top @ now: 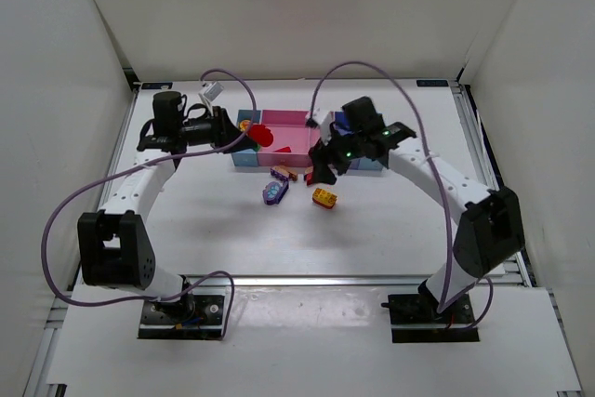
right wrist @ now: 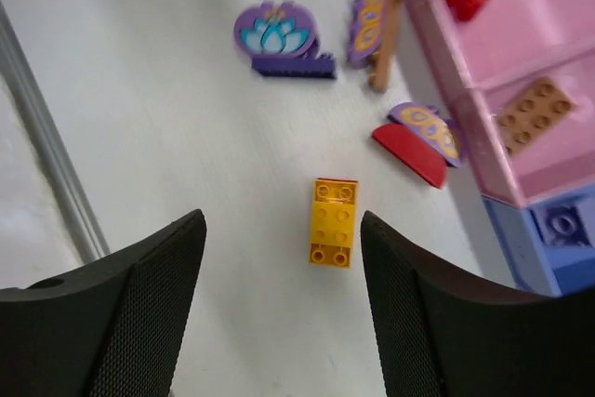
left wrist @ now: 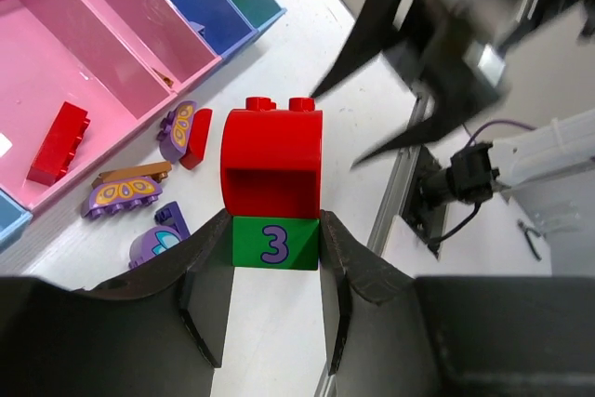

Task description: Sort the legos into containers by color

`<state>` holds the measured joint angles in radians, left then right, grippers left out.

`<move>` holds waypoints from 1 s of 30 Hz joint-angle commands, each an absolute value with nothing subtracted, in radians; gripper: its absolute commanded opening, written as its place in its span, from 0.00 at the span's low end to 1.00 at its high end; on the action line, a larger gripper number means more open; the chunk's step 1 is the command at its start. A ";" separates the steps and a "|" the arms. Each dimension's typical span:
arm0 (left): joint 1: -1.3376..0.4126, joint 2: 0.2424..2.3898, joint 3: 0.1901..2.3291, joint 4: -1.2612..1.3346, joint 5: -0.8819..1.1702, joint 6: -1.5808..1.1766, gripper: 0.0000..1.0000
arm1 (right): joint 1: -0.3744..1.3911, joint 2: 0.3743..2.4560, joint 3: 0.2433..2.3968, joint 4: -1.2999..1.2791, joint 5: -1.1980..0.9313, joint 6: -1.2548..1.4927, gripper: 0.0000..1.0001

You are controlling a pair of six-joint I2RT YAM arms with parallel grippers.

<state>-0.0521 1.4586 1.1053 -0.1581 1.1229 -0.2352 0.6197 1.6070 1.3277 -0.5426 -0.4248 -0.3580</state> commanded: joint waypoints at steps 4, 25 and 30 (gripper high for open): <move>-0.094 1.450 1.175 -0.268 1.170 -0.077 0.10 | 0.384 1.597 1.492 -0.485 -0.806 -0.055 0.72; -0.227 1.638 1.348 -0.242 1.480 -0.064 0.10 | 0.431 1.779 1.704 -0.333 -1.252 0.203 0.79; -0.248 1.641 1.358 -0.241 1.479 -0.067 0.10 | 0.459 1.781 1.692 -0.345 -1.235 0.189 0.82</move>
